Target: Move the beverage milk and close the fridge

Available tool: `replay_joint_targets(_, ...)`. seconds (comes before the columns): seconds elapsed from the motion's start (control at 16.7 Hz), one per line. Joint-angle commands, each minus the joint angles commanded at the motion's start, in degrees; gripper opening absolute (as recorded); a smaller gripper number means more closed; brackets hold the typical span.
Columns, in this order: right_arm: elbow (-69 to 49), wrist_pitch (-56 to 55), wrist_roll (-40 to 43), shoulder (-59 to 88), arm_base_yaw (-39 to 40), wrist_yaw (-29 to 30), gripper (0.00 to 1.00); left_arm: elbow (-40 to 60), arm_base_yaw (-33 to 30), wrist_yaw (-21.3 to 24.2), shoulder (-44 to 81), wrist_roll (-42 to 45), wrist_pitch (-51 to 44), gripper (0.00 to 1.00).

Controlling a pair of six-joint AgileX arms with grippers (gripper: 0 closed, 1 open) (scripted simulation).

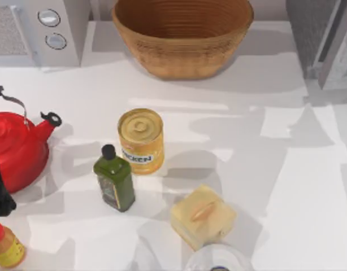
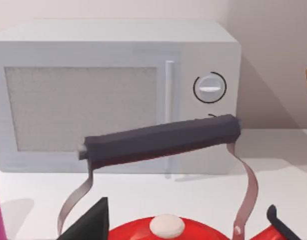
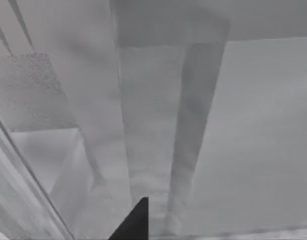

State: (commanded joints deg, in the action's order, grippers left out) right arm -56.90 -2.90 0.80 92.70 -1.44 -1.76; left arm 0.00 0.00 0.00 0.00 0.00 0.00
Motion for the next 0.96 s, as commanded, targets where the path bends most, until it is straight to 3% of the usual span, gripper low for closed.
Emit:
replay_joint_targets(0.3, -2.1, 0.75, 0.26, 2.57, -0.92, 0.35, 1.0, 0.0, 0.0, 0.0, 0.0, 0.0, 0.0, 1.0)
replay_joint_targets(0.72, -21.73, 4.47, 0.13, 17.5, -0.84, 0.64, 1.0, 0.0, 0.0, 0.0, 0.0, 0.0, 0.0, 1.0)
replay_joint_targets(0.96, -25.7, 5.45, 0.09, 20.93, -0.8, 0.72, 1.0, 0.0, 0.0, 0.0, 0.0, 0.0, 0.0, 1.0)
